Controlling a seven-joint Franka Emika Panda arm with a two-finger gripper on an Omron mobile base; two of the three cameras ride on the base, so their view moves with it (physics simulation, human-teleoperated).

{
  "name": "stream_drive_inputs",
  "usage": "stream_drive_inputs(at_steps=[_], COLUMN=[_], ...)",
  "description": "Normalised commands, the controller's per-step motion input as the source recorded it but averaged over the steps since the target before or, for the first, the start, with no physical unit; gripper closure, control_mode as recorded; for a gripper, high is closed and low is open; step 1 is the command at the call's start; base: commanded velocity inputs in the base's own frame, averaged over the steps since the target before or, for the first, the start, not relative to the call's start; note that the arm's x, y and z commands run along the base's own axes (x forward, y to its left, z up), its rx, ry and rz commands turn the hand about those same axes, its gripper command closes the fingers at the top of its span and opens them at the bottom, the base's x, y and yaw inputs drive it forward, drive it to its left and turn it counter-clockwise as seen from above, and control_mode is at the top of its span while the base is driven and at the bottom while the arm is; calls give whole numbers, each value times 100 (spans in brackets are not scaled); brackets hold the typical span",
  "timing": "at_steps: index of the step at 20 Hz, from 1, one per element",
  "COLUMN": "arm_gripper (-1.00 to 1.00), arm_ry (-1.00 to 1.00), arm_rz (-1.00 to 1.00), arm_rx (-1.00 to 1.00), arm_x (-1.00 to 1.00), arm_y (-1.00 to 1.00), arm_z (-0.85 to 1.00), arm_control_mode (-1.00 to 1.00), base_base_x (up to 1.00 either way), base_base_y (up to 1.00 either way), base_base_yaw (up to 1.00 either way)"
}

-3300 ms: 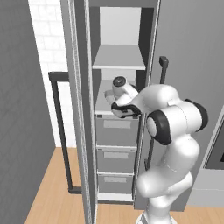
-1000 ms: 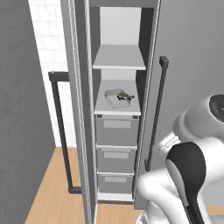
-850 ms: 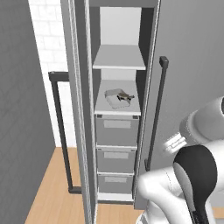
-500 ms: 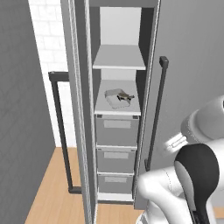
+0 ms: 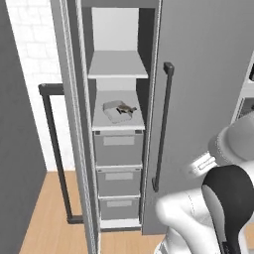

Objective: Take the meat container that has the fish and place it on the second highest rack of the freezer. Then take the vegetable container that has the lime and cucumber and place it on the highest rack of the freezer.

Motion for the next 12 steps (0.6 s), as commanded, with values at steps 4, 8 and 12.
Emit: stream_drive_inputs(at_steps=[4,8,12], arm_gripper=[-100,-100,-100], arm_ry=[0,0,0], arm_rz=[0,0,0], arm_rx=[0,0,0], arm_x=[0,0,0], arm_y=[0,0,0], arm_z=[0,0,0], arm_control_mode=[100,100,100], base_base_x=[-37,-13,9], base_base_y=[-18,-19,-72], base_base_yaw=[-70,-77,-60])
